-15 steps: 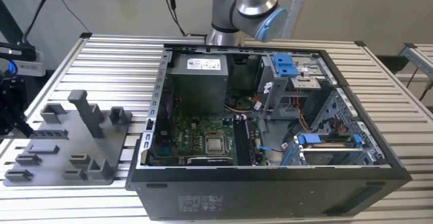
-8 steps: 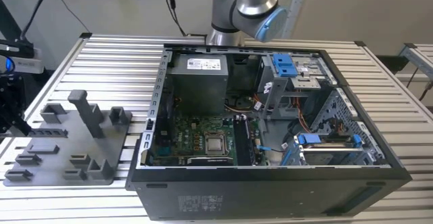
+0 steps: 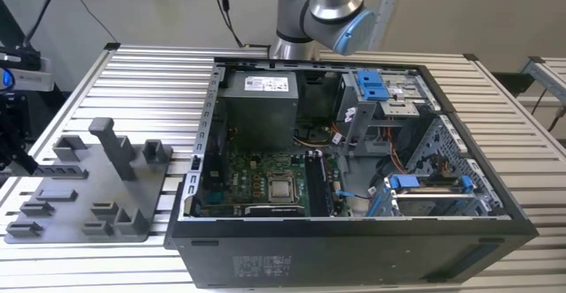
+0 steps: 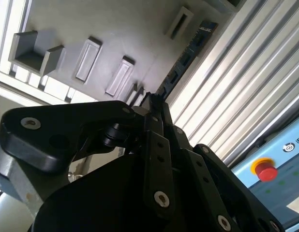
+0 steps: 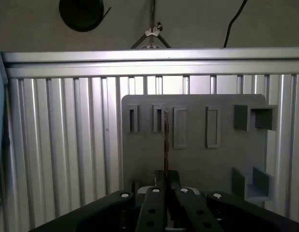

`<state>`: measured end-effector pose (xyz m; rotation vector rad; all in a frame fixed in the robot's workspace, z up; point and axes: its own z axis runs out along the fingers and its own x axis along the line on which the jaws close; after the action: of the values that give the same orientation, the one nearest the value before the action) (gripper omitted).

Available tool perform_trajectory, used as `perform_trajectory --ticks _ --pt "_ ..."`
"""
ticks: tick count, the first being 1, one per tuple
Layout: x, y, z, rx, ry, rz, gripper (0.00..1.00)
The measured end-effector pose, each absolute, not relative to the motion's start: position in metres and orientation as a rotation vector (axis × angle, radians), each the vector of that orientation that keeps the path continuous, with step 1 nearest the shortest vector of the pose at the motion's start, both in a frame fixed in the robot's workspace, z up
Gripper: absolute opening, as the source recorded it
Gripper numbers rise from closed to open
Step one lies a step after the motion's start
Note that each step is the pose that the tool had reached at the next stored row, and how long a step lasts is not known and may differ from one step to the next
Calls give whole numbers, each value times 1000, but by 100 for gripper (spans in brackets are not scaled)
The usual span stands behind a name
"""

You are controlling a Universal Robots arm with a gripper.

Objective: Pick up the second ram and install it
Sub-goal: 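Pick up the second ram and move it above second insertion slot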

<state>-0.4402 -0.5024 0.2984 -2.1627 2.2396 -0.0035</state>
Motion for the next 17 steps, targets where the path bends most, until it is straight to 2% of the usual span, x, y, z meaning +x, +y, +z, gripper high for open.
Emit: perform_trajectory --ticks 17 --pt "-441 -502 315 -2163 2240 -3 14"
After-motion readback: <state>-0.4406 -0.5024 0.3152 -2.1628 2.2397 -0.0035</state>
